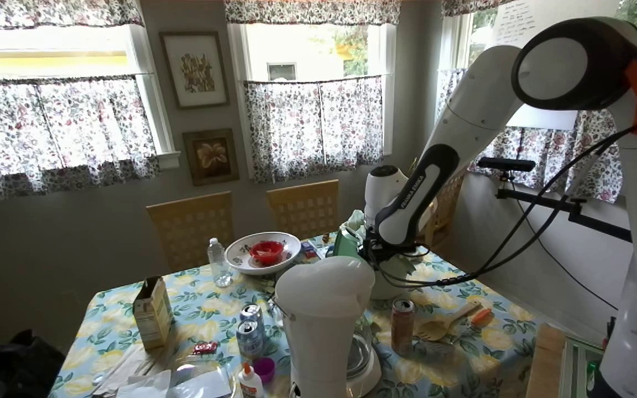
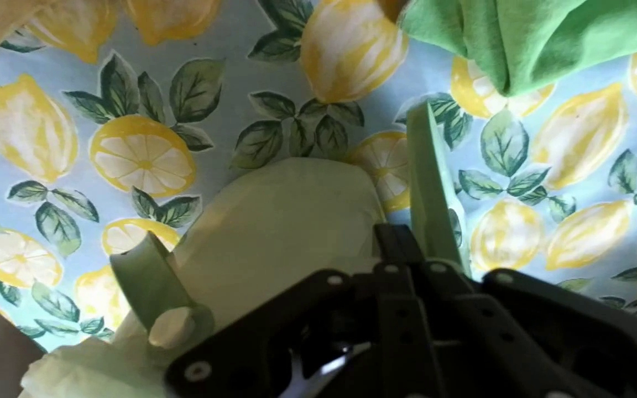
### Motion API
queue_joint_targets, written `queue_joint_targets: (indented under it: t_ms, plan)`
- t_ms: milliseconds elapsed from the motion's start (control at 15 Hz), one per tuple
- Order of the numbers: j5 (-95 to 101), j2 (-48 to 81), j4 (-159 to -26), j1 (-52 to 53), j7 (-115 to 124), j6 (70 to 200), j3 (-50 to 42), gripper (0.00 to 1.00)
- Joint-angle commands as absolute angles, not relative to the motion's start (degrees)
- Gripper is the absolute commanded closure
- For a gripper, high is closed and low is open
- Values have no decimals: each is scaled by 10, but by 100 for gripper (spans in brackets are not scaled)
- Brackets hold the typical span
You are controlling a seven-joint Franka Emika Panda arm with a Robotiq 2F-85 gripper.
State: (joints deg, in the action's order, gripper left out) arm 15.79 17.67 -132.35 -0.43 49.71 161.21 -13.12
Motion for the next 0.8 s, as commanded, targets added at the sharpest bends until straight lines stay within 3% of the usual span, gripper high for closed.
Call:
queue_joint_targets:
  t_ms: [0, 733]
  plan:
    - [148, 215, -1301, 30, 522, 1643, -158, 100]
    - [55, 235, -1291, 42, 512, 1700, -156, 100]
